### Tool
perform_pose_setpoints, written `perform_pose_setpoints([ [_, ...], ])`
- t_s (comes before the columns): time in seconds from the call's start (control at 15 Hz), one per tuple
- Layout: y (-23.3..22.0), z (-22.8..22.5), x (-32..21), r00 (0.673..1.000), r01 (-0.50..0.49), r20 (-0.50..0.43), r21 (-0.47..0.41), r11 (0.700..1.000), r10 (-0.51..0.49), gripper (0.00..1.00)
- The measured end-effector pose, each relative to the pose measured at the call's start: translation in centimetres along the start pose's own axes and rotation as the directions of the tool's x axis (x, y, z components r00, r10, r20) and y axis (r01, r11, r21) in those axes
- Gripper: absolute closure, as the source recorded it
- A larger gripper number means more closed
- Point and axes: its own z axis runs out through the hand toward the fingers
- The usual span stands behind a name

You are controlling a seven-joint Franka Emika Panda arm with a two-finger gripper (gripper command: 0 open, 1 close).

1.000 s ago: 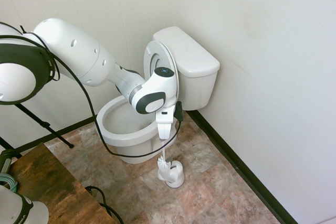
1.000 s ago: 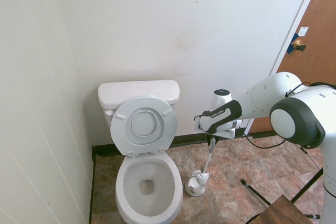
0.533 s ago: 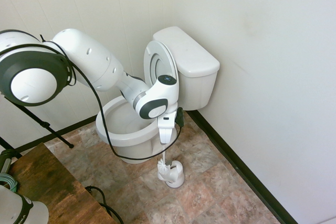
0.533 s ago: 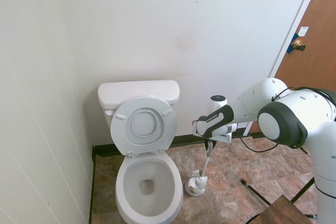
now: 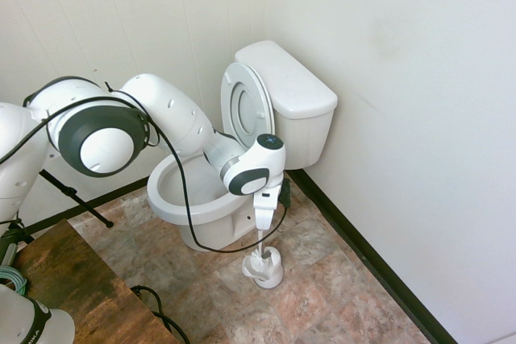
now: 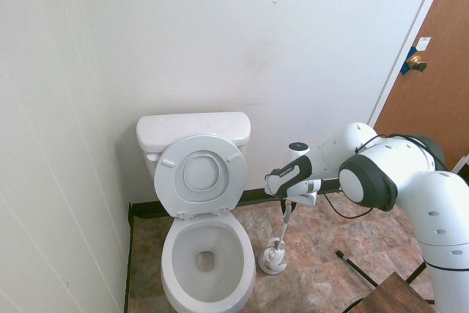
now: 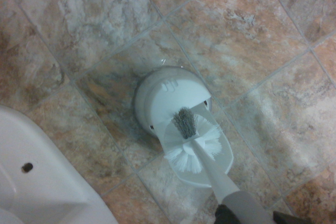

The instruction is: Clean the toilet

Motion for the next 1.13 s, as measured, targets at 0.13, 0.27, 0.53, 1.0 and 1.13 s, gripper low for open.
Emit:
perform_pose_setpoints([
  [0.13, -0.8, 1.6, 0.5, 1.0, -0.011, -0.004, -0.007, 1.0, 0.011, 1.0],
  [0.27, -1.5, 3.2, 0.5, 1.0, -0.016, -0.005, -0.026, 1.0, 0.016, 1.0],
  [0.53, -3.0, 5.7, 0.5, 1.0, -0.02, -0.004, -0.048, 0.999, 0.019, 1.0],
  [1.0, -5.8, 7.5, 1.7, 0.999, -0.042, 0.005, -0.085, 0.995, 0.042, 1.0],
  [1.13, -6.5, 7.6, 1.4, 0.999, -0.041, 0.006, -0.091, 0.995, 0.042, 1.0],
])
